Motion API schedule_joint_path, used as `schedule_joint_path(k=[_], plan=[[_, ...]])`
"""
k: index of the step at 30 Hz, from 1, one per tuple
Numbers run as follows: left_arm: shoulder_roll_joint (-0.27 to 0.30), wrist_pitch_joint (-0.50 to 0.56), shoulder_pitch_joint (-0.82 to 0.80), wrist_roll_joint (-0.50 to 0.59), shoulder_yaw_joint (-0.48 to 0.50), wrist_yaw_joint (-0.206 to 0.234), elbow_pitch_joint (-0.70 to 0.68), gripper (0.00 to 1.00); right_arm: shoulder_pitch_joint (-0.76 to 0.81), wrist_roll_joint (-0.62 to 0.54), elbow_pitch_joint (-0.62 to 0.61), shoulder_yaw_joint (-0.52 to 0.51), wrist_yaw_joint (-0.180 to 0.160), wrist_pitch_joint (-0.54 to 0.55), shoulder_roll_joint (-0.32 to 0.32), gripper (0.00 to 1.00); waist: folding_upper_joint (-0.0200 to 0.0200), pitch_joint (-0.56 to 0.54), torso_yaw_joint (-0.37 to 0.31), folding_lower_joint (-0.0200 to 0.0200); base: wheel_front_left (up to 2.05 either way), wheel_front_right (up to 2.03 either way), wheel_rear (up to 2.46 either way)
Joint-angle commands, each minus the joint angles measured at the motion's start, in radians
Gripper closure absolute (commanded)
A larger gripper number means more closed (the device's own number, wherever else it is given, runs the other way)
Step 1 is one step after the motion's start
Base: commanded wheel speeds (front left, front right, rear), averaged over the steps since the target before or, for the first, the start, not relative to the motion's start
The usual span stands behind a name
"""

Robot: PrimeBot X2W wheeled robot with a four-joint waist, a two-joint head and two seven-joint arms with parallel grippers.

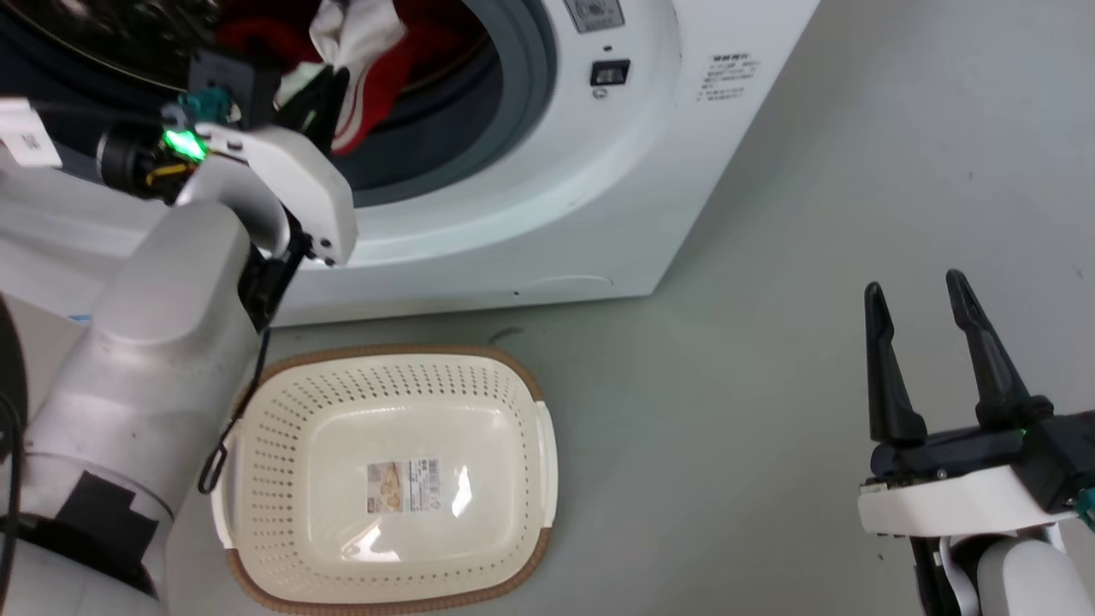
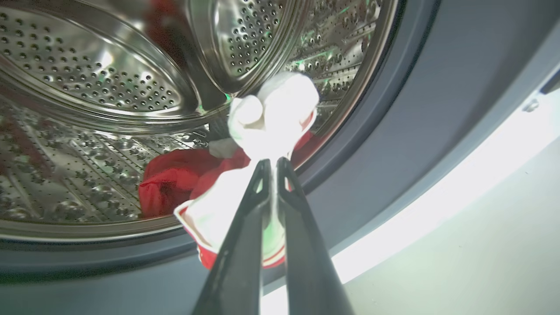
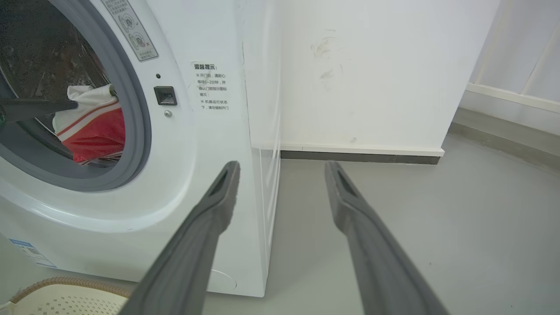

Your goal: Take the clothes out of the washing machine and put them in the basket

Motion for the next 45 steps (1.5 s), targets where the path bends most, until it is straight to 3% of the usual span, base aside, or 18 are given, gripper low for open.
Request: schedule_joint_path(k=[1,6,14,31,45], plan=[[-0.005,-0.02,0.026,-0.008,0.002,0.0,-0.011,1.0,0.017,-0.01,0.004,-0.004,-0.001,-0.002,0.001,0.0,0.0,-0.059,0.04,0.0002,0.0,0.0,0.0],[-0.009,-0.06,0.107,-0.01,0.008,0.02,-0.076,1.0,0.051,-0.018,0.013,-0.005,-0.001,-0.002,0.001,0.0,0.0,-0.131,0.068,0.0002,0.0,0.0,0.0],[0.037,-0.076,0.238,0.002,0.025,0.088,-0.284,1.0,0.108,-0.029,0.023,-0.001,-0.001,-0.002,0.001,0.0,0.0,-0.225,0.1,0.0002,0.0,0.0,0.0],[0.231,0.002,0.447,0.03,0.061,0.301,-0.883,1.0,0.195,-0.033,0.036,0.014,-0.001,-0.002,0.001,0.0,0.0,-0.361,0.137,0.0002,0.0,0.0,0.0],[0.336,0.082,0.505,0.058,0.081,0.404,-1.189,1.0,0.211,-0.018,0.038,0.021,-0.001,-0.002,0.001,0.0,0.0,-0.38,0.141,0.0002,0.0,0.0,0.0]])
